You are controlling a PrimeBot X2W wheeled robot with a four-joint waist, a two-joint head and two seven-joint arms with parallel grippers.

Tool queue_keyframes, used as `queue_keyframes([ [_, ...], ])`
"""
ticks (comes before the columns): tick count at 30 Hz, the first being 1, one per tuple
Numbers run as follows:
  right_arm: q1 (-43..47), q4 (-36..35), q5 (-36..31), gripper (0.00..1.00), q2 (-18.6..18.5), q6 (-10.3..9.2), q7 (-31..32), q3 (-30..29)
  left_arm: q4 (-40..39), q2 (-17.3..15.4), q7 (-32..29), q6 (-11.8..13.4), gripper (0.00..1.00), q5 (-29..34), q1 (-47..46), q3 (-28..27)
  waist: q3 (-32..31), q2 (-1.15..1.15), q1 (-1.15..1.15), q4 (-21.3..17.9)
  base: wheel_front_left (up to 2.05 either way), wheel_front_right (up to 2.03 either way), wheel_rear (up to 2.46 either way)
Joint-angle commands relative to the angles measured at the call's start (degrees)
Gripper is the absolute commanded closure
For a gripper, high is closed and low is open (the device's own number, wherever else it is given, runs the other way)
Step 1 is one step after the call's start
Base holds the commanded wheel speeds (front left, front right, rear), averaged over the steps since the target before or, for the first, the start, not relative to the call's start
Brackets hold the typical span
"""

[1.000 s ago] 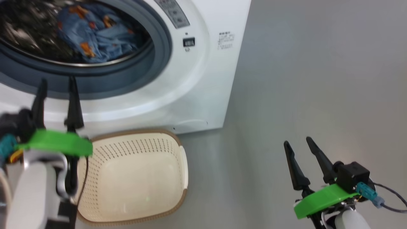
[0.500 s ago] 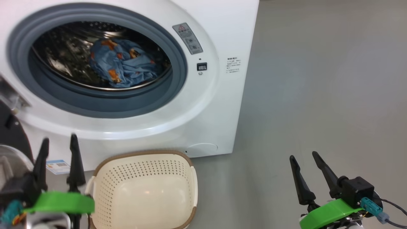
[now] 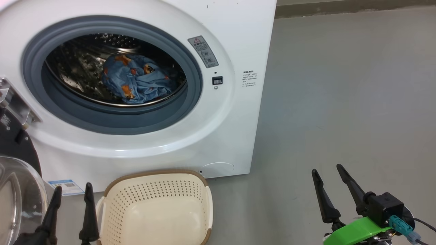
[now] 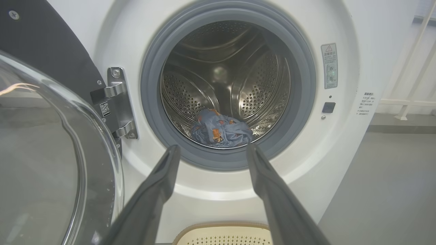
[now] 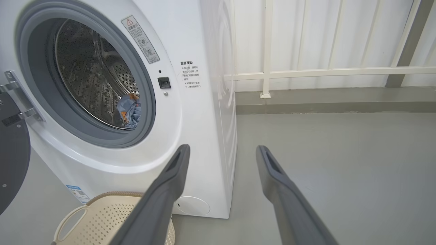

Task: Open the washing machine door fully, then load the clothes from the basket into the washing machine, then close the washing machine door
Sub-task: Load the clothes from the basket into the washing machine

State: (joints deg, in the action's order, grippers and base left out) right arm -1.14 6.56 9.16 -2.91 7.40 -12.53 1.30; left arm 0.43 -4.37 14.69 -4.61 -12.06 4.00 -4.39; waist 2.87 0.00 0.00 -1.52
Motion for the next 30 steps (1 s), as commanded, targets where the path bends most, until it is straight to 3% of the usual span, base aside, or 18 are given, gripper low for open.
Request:
queue_keyframes([
  [1,-0.5,-2.3,-0.7,0.0,0.0,0.09,0.3,1.2,-2.6,-0.4,0.3,0.5,0.0,0.1,0.0,-2.1,-0.3,0.0,0.0,-0.1,0.0,0.0,0.0],
  [10,0.4,-3.3,-1.0,0.0,0.0,0.09,0.9,1.1,-2.3,0.2,0.3,1.8,0.0,-0.4,2.3,-1.8,-1.2,0.0,0.0,0.2,0.0,0.0,0.0],
  [30,-0.1,-3.2,-1.0,0.0,0.0,0.09,1.0,1.2,-0.7,-0.1,0.3,1.4,0.0,-1.4,1.6,-1.4,-0.9,0.0,0.0,0.8,0.0,0.0,0.0],
])
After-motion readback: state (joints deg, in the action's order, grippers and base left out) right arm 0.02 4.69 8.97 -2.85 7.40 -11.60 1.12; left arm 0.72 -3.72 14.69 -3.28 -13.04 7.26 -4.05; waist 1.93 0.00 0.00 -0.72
